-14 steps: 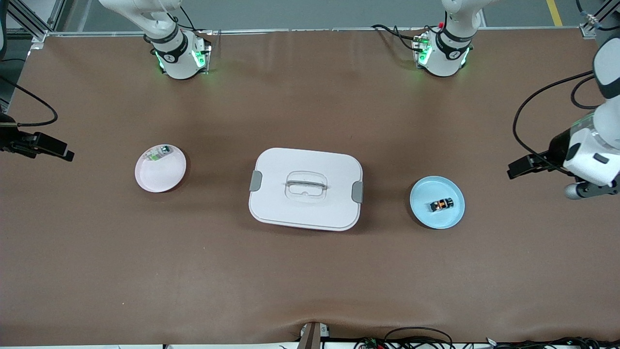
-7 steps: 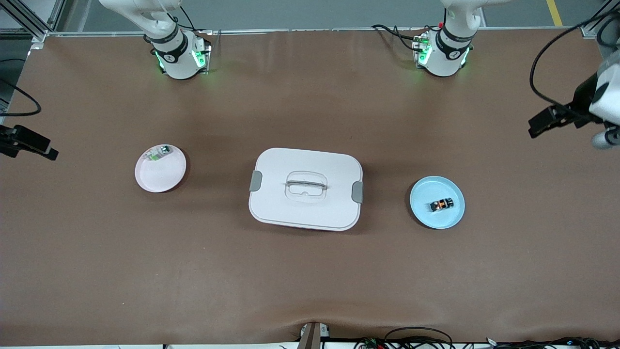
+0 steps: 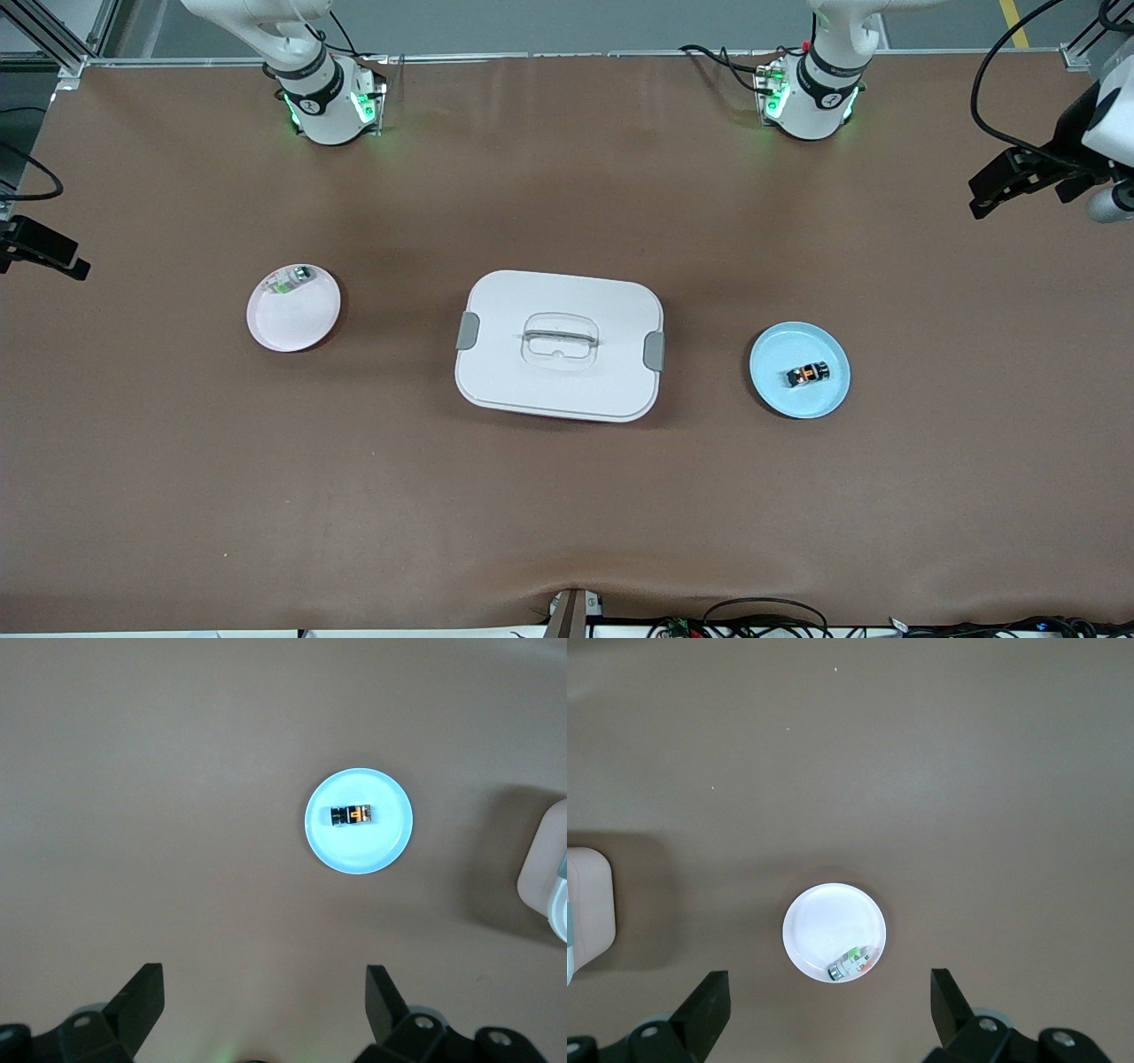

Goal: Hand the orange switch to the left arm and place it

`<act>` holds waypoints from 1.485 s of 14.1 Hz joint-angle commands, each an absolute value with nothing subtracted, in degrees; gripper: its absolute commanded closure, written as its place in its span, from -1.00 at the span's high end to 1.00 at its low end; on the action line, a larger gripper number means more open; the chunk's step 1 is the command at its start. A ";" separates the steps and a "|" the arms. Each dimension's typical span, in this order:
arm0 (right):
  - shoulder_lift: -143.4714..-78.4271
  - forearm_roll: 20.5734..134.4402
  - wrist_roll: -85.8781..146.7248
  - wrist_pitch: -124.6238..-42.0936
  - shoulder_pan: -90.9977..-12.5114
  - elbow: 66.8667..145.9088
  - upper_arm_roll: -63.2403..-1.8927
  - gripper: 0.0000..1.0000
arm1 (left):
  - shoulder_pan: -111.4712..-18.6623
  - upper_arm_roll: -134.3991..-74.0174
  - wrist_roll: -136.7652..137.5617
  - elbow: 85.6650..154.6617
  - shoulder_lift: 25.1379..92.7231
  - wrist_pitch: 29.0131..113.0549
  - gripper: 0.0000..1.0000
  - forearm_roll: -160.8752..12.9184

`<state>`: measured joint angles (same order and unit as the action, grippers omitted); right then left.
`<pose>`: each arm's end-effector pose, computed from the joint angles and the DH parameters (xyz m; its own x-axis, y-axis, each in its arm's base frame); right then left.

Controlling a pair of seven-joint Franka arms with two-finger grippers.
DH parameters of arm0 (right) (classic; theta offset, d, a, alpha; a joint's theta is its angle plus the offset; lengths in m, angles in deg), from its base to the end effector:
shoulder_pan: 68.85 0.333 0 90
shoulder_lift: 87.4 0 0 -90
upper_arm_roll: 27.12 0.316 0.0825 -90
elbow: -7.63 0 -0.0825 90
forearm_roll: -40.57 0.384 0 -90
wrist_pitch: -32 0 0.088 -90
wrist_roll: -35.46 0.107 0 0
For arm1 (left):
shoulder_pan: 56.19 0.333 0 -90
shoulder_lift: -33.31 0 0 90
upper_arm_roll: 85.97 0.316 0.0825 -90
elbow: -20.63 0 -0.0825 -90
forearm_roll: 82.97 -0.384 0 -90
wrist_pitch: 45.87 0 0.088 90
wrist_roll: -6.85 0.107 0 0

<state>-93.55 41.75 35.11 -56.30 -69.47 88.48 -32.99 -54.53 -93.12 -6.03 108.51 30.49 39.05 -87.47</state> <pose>0.5822 -0.0603 0.6362 0.9941 -0.1055 0.0233 -0.1053 -0.9944 -0.0095 0.5284 -0.0437 0.6609 0.9907 0.1349 0.0163 0.1358 -0.9873 -0.0827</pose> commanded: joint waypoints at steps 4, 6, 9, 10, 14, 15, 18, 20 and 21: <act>-93.64 43.03 34.93 -55.89 -70.43 87.52 -32.57 1.00 | -55.40 -91.24 -3.26 109.57 29.79 40.09 1.00 -85.35; -93.64 42.95 34.93 -55.89 -70.35 87.52 -32.57 1.00 | -55.23 -91.16 -3.17 109.66 29.79 40.27 1.00 -85.17; -93.55 42.42 34.84 -55.89 -70.35 87.52 -32.57 1.00 | -55.31 -91.24 -3.17 109.57 29.88 40.18 1.00 -85.26; -93.55 42.42 34.84 -55.89 -70.35 87.52 -32.57 1.00 | -55.40 -91.24 -3.17 109.57 29.97 40.18 1.00 -85.26; -93.55 42.33 34.84 -55.89 -70.26 87.52 -32.48 1.00 | -55.84 -91.77 -2.38 109.40 30.14 39.92 1.00 -85.25; -93.55 42.42 34.84 -55.89 -70.26 87.52 -32.48 1.00 | -55.75 -91.68 -2.29 109.14 30.67 39.92 1.00 -85.34; -93.55 42.42 34.84 -55.89 -70.17 87.52 -32.48 1.00 | -55.49 -91.68 -1.68 108.08 31.20 39.92 1.00 -85.34; -93.55 42.51 34.93 -55.98 -70.17 87.52 -32.48 1.00 | -55.23 -91.68 -1.41 107.90 31.20 39.92 1.00 -85.26; -93.55 42.94 34.93 -56.24 -70.26 87.52 -32.48 1.00 | -55.40 -91.68 -1.50 107.82 31.29 39.92 1.00 -85.34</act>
